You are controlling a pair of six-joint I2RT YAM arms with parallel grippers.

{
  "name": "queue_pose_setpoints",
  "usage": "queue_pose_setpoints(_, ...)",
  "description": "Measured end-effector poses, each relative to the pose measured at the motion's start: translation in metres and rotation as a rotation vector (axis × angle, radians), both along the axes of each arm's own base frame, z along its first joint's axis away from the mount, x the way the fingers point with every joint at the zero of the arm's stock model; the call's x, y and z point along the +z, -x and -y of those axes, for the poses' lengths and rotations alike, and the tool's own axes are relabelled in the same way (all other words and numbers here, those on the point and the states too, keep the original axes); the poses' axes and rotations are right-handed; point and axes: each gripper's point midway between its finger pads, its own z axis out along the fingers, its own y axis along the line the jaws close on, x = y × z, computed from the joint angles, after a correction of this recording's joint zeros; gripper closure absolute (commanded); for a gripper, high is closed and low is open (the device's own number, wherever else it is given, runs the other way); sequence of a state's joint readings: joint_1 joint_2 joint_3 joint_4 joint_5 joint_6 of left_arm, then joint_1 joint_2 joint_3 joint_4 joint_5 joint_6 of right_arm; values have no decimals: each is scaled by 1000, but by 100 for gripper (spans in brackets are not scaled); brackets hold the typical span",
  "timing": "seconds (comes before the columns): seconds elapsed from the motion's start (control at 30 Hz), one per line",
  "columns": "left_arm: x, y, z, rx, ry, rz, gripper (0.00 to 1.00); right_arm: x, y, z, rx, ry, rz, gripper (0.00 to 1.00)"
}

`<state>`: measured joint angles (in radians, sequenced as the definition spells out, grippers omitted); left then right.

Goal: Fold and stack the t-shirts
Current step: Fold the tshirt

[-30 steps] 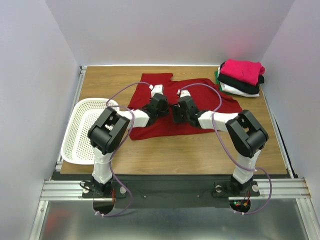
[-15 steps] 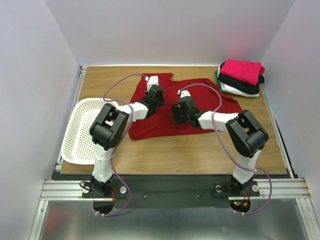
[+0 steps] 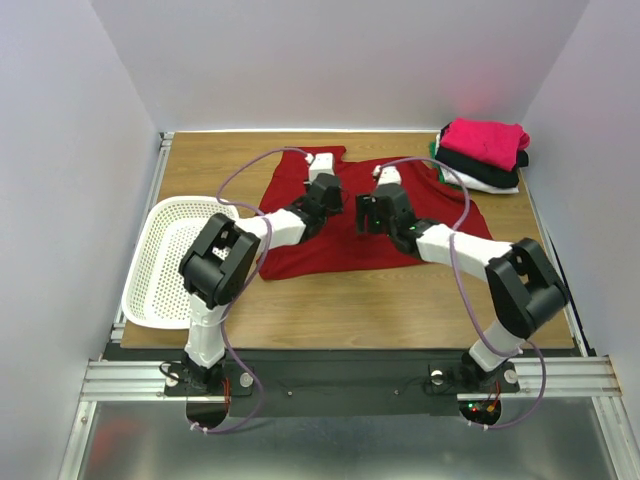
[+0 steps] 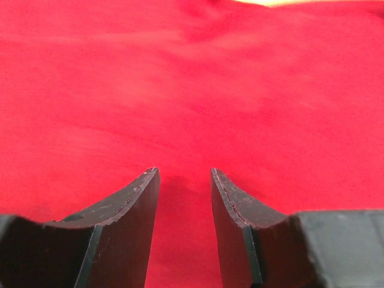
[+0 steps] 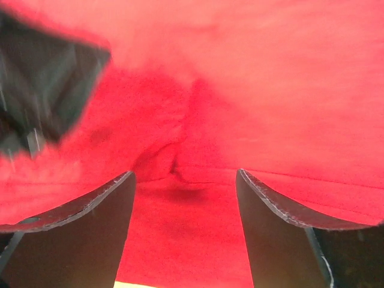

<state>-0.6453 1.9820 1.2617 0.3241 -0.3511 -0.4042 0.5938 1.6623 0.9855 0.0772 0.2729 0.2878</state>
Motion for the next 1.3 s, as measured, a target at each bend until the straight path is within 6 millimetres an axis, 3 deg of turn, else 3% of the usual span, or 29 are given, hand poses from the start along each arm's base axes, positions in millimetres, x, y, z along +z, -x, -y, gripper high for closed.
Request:
queue_pose_setpoints(0.13,2,30,43,-108,42,6,50,17,-9,37,-101,-34,33,23)
queue_pose_setpoints(0.17,-2,41,54,-139,51,-1,50,15,-13,57,-154,-36,32,23)
queue_pose_setpoints(0.23,-10,57,67,-184,57,-21,50,8,-15,78,-213,-32,19,23)
queue_pose_setpoints(0.33,-23,71,71,-211,74,-45,50,-8,-14,100,-282,-22,-18,22)
queue_pose_setpoints(0.43,-43,80,59,-203,65,-79,50,-25,-14,108,-317,-19,-55,22)
queue_pose_setpoints(0.7,-51,94,41,-187,125,-52,50,-66,-2,107,-337,-36,-155,22)
queue_pose_setpoints(1.03,-51,107,17,-165,173,-24,50,-66,7,83,-294,-112,-154,19)
queue_pose_setpoints(1.3,-52,113,5,-149,178,-14,50,-66,41,51,-235,-148,-174,18)
